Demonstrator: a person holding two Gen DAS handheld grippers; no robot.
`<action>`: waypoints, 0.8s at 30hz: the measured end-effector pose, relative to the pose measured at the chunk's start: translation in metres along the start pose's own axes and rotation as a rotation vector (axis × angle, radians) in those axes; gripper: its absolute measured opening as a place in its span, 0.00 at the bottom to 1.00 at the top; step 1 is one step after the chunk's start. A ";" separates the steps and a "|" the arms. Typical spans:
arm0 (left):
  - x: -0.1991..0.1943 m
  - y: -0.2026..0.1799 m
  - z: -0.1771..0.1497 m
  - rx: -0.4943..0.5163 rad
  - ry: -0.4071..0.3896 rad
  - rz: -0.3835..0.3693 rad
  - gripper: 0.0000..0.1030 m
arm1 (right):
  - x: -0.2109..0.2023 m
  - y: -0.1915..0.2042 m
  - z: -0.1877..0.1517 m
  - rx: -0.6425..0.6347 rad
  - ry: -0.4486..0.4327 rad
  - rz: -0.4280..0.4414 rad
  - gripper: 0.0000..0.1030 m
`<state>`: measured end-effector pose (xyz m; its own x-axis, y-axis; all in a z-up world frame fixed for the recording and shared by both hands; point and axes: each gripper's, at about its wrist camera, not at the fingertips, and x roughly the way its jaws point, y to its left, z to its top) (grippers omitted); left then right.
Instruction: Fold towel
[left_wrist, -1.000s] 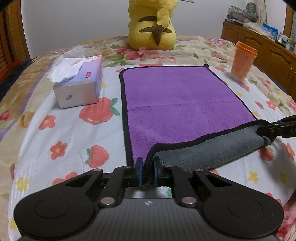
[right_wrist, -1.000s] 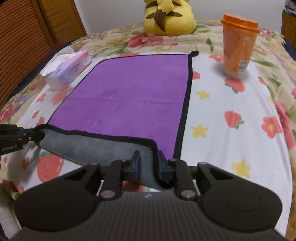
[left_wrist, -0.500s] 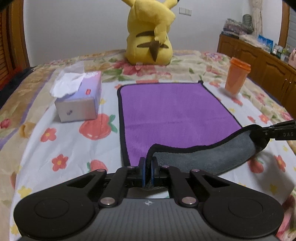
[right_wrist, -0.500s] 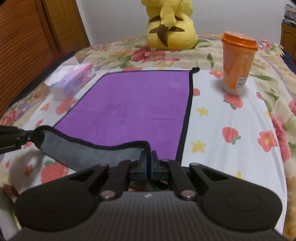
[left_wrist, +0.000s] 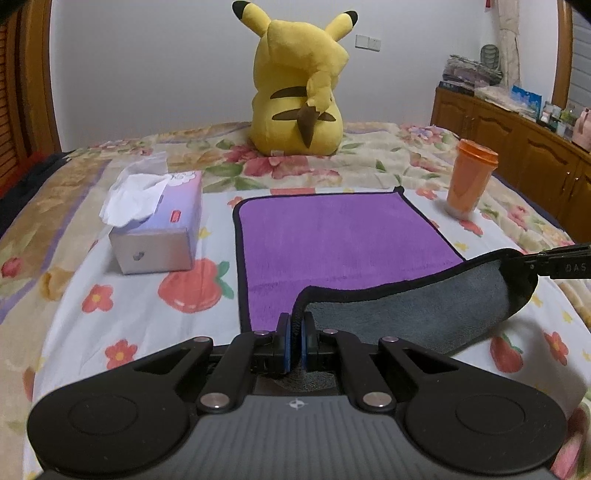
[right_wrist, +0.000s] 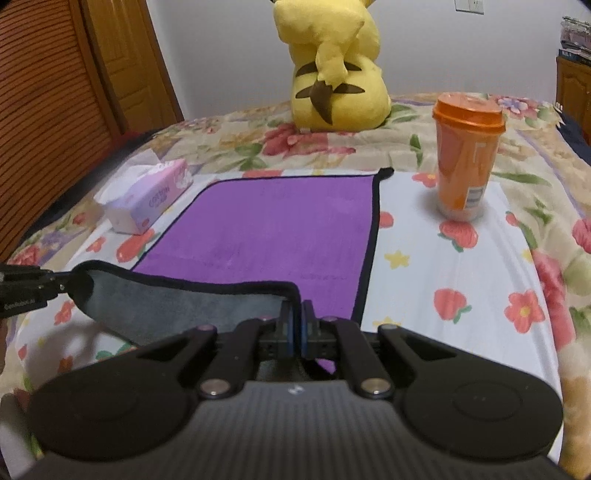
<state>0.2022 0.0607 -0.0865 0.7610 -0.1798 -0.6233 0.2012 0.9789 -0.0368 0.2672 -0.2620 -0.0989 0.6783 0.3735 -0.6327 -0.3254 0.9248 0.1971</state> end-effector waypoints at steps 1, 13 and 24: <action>0.000 0.000 0.001 0.001 -0.004 -0.001 0.08 | 0.000 -0.001 0.001 0.003 -0.005 0.005 0.05; 0.000 -0.001 0.014 0.023 -0.049 -0.010 0.08 | 0.000 -0.002 0.010 -0.025 -0.039 0.015 0.05; 0.003 0.000 0.025 0.041 -0.066 -0.018 0.08 | -0.004 -0.002 0.018 -0.023 -0.084 0.033 0.05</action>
<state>0.2202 0.0572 -0.0685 0.7955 -0.2051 -0.5702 0.2394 0.9708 -0.0151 0.2769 -0.2646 -0.0834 0.7192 0.4098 -0.5611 -0.3629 0.9102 0.1995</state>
